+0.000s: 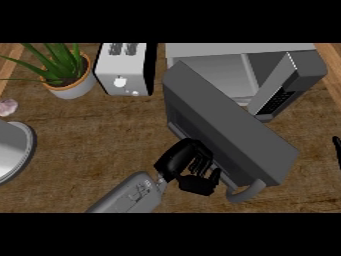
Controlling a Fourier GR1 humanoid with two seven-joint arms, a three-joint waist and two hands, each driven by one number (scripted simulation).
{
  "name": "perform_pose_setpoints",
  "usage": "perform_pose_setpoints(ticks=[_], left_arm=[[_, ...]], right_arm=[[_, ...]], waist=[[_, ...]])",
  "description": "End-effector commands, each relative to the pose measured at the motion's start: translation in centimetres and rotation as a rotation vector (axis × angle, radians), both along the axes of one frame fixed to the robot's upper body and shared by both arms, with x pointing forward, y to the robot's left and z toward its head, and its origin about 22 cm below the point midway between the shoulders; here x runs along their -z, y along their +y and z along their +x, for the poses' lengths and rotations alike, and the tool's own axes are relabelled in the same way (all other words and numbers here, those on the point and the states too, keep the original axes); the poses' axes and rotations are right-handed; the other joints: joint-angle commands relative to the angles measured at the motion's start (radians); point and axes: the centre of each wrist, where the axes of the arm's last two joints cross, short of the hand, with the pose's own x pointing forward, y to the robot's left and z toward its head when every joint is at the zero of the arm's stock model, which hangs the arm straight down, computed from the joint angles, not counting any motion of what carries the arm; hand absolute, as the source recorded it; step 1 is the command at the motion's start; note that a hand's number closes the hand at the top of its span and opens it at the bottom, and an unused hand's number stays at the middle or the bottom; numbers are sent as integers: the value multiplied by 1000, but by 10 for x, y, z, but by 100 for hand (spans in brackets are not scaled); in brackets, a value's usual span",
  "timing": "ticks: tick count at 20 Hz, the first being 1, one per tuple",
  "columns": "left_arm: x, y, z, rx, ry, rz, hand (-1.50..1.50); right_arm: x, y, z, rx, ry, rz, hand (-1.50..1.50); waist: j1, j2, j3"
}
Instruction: Pick up the milk, place it into the microwave and close the microwave
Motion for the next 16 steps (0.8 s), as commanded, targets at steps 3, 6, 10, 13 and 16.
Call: perform_pose_setpoints(ticks=[3, 6, 10, 13, 16], left_arm=[[-4, -25, 2, 7, 29, 22, -150], [-11, -25, 7, -20, 19, -81, -150], [-36, -34, 16, -34, 3, -189, 150], [-46, -36, 27, -53, -11, -216, 150], [-55, -39, 33, -85, -32, -222, 150]], right_arm=[[-27, 7, 14, -131, -47, -10, -150], [-43, 19, 23, -192, -79, -3, -150], [-56, 17, 30, -249, -105, -22, -150], [-61, 23, 29, -306, -116, -18, -150], [-69, 24, 32, -331, -119, -34, -150]], waist=[[-68, 17, -2], [-93, 25, -5], [-140, 34, -6], [-175, 37, -6], [-203, 37, -6]])
